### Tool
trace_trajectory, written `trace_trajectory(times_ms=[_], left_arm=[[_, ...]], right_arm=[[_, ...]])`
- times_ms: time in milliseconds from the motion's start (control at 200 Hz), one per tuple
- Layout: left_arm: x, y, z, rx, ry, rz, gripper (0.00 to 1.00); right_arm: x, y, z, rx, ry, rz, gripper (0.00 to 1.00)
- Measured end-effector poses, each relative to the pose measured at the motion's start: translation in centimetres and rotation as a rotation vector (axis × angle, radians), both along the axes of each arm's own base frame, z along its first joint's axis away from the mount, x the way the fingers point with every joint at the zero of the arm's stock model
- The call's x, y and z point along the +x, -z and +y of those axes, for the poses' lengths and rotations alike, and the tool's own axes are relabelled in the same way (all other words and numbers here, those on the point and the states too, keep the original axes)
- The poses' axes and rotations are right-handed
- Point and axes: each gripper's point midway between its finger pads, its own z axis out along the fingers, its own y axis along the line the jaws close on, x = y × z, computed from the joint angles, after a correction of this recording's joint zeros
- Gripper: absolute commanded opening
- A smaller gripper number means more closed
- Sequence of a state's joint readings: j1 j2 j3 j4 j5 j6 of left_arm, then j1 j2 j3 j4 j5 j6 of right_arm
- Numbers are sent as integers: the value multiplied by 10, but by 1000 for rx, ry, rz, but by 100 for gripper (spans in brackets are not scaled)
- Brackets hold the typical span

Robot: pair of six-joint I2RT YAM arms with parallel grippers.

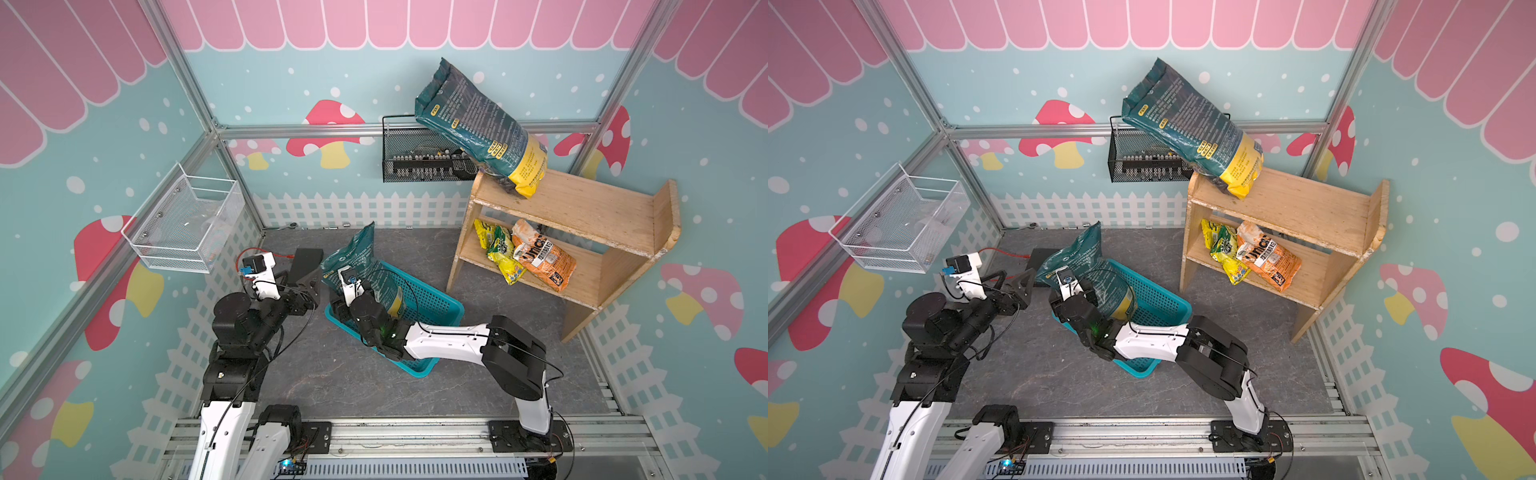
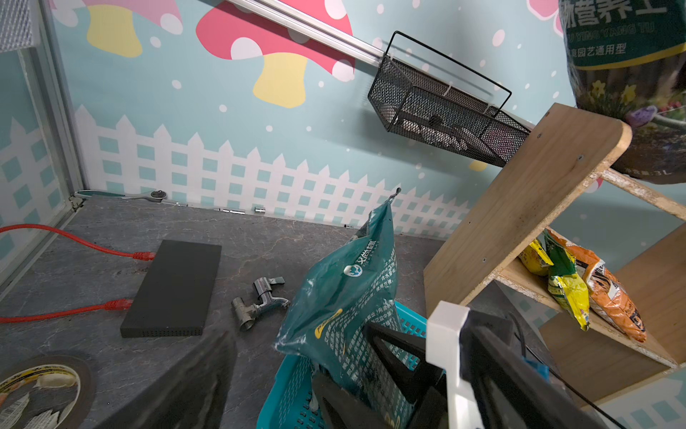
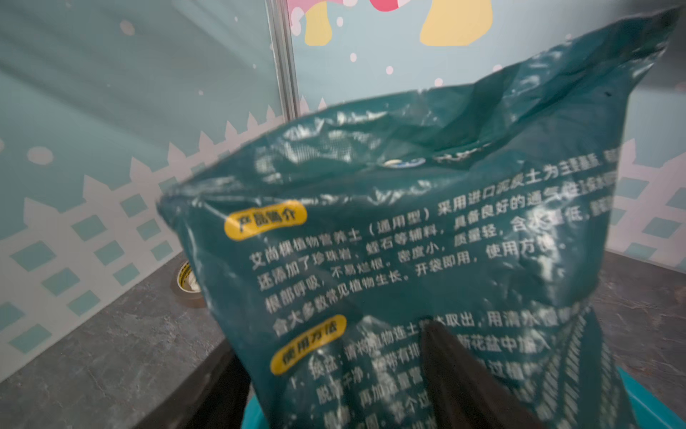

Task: Take down the fertilizer bag from the shelf
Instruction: Place the fertilizer bag in the storage box.

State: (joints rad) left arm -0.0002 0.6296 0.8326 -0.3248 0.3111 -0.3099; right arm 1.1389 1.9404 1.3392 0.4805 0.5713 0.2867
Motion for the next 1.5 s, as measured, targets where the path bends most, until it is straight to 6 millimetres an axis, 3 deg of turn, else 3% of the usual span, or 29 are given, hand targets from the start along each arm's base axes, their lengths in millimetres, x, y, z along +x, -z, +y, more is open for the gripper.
trace_trajectory(times_ms=[80,250,280,320,545,615,896,1021,1201,1326,1421,1501], left_arm=[[0,0,0,0,0,0,99],[0,0,0,0,0,0,99],[0,0,0,0,0,0,99],[0,0,0,0,0,1,99],[0,1,0,0,0,1,99],[0,1,0,0,0,2,99],[0,1,0,0,0,2,99],[0,1,0,0,0,1,99],[0,1,0,0,0,1,99],[0,1,0,0,0,1,99],[0,1,0,0,0,1,99],[0,1,0,0,0,1,99]], right_arm=[[-3,-15,-12,-25,8,-11,86],[-11,-74,-45,-30,48,-67,86],[-12,-82,-51,-41,58,-70,97],[-12,-93,-58,-53,75,-72,99],[-10,-172,-75,-97,117,-84,99],[-12,-184,-82,-103,120,-78,99],[-16,-163,-119,-178,218,1,99],[-29,-161,-142,-185,198,21,94],[-54,-166,-183,-107,198,104,97],[-82,-138,-233,5,219,224,94],[-106,-113,-270,149,239,331,99],[-121,-96,-290,263,258,431,98]])
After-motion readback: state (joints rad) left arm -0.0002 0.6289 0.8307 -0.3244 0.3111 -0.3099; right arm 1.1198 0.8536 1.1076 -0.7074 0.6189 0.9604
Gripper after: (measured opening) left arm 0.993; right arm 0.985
